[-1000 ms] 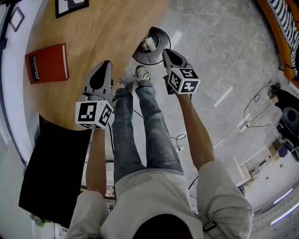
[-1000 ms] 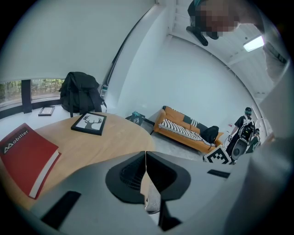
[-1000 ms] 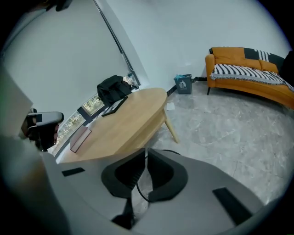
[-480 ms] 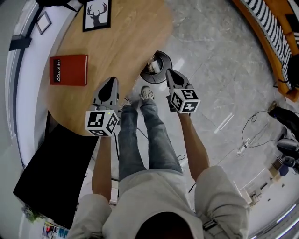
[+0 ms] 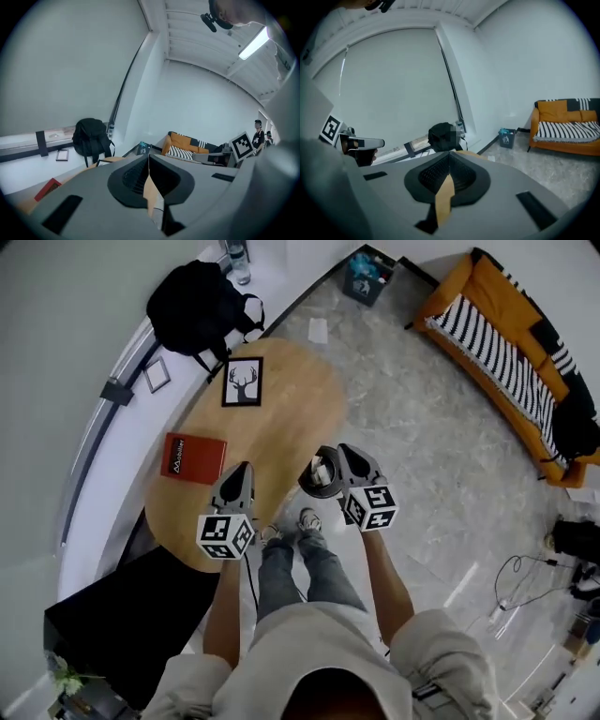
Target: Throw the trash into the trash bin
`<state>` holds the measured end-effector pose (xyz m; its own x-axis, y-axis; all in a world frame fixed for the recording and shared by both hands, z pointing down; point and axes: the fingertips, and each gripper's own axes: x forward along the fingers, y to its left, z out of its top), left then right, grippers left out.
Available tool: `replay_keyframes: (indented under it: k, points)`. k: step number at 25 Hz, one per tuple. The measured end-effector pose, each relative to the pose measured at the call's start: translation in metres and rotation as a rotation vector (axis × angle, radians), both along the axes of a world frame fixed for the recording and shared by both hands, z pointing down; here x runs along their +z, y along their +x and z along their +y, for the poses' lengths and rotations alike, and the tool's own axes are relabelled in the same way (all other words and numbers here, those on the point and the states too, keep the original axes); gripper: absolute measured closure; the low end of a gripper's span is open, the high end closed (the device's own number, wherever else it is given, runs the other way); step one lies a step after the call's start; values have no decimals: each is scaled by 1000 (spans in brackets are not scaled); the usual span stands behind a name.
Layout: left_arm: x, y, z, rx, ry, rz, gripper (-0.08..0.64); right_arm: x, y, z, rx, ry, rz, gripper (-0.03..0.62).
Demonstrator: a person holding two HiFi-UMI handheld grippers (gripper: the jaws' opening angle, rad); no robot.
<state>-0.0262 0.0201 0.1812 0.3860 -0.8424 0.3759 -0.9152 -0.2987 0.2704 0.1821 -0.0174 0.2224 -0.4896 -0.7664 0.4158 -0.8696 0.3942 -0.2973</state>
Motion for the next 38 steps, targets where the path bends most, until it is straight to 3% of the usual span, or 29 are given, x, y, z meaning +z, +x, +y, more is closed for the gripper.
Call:
replay_keyframes:
  k: [9,21,38]
  points:
    - [-113,2,-14,-5,136,-31,538,-119,0,-9,-15,149,-25,563]
    - [-200,-16,-22,-57,278,-60,538,-199,1,-18,-40,268,-12,563]
    - [-208,-41,-16,-97,294,-79,538,-219,-10,-21,-62,315,22,563]
